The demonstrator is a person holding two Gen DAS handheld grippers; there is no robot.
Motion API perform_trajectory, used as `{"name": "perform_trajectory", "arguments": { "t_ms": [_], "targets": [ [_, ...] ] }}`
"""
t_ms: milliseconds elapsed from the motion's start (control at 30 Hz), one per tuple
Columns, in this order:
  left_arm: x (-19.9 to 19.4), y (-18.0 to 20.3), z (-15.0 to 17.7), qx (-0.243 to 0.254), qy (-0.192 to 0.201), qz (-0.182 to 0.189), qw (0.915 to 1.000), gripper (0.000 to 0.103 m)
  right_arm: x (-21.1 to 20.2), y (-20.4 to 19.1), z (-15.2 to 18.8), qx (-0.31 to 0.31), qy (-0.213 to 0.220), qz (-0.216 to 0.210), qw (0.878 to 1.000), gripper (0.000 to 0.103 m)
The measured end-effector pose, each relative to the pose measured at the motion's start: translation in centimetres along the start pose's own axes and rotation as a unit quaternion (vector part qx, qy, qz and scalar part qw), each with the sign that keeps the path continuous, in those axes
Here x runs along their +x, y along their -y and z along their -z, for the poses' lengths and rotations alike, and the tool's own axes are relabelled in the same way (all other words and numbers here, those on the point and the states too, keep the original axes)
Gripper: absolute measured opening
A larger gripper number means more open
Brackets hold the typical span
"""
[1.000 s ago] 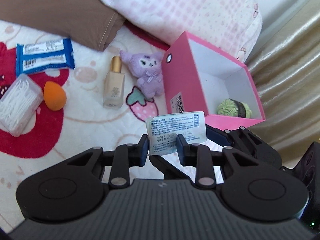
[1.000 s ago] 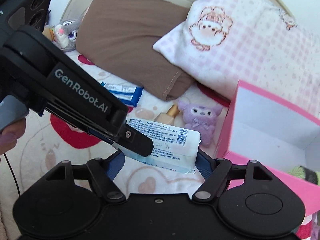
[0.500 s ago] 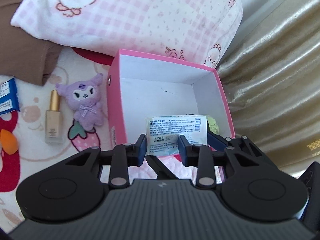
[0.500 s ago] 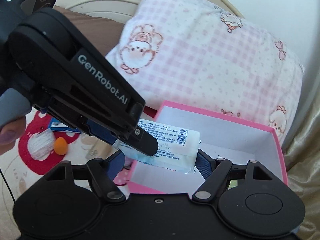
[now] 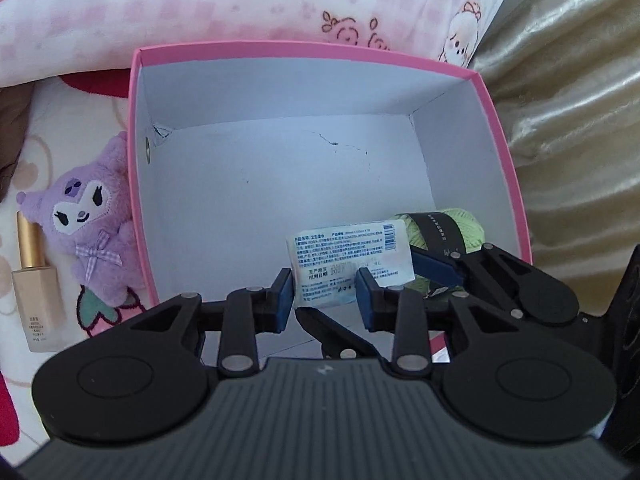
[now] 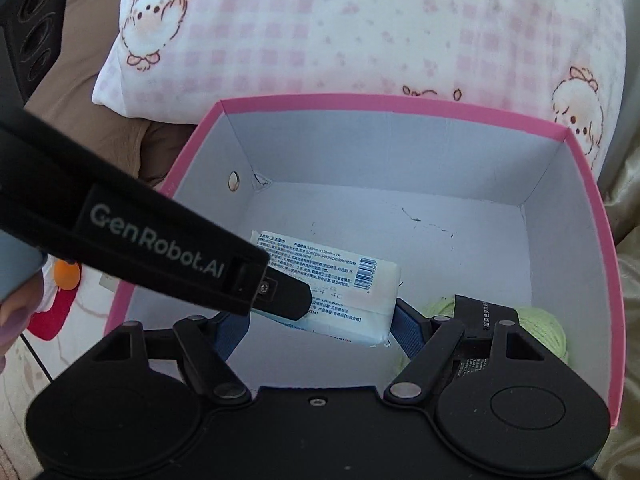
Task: Organize objects
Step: 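Lower the soap bar into the pink box and open the left gripper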
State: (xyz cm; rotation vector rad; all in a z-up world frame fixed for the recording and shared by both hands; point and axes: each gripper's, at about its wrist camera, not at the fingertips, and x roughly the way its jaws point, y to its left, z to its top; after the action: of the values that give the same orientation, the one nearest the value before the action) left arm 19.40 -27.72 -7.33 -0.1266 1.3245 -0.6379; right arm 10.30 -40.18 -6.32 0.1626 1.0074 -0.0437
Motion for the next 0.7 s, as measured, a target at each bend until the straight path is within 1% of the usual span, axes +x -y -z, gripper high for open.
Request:
{"name": "perform_trajectory", "arguments": {
  "t_ms": [133,200,300,500,633,700],
  "targets": [
    [1.4,1.1,0.4,0.029,-0.015,-0.014,0.9994,0.032,1.0,1.3,0.2,0.002,-0.027,-0.022,0.999,0.080],
    [2.0,1.2,0.5,0.030,-0.020,-0.016,0.9992,0.032,1.4,1.8,0.4,-0.001,-0.035,-0.029,0.999,0.080],
    [3.4,0.5,0.1,0.008,-0.034,-0.017,0.9993,0.032,2.5,1.7,0.5,-0.004,-0.051,-0.029,0.998,0.080],
    [4.6,-0.6,-0.1,-0.023,-0.048,-0.013,0.9985,0.035,3.9,0.7,-0.5,-0.030,-0.091,-0.001,0.995,0.080],
    [4.2,-0.9,0.0,-0.034,-0.040,-0.007,0.9986,0.049,3.6,0.0,-1.0,-0.037,-0.099,0.015,0.994,0.080],
    [3.3,-0.5,0.1,-0.023,-0.032,-0.010,0.9992,0.054,2.9,0.1,-1.1,-0.026,-0.091,0.012,0.995,0.081]
  ]
}}
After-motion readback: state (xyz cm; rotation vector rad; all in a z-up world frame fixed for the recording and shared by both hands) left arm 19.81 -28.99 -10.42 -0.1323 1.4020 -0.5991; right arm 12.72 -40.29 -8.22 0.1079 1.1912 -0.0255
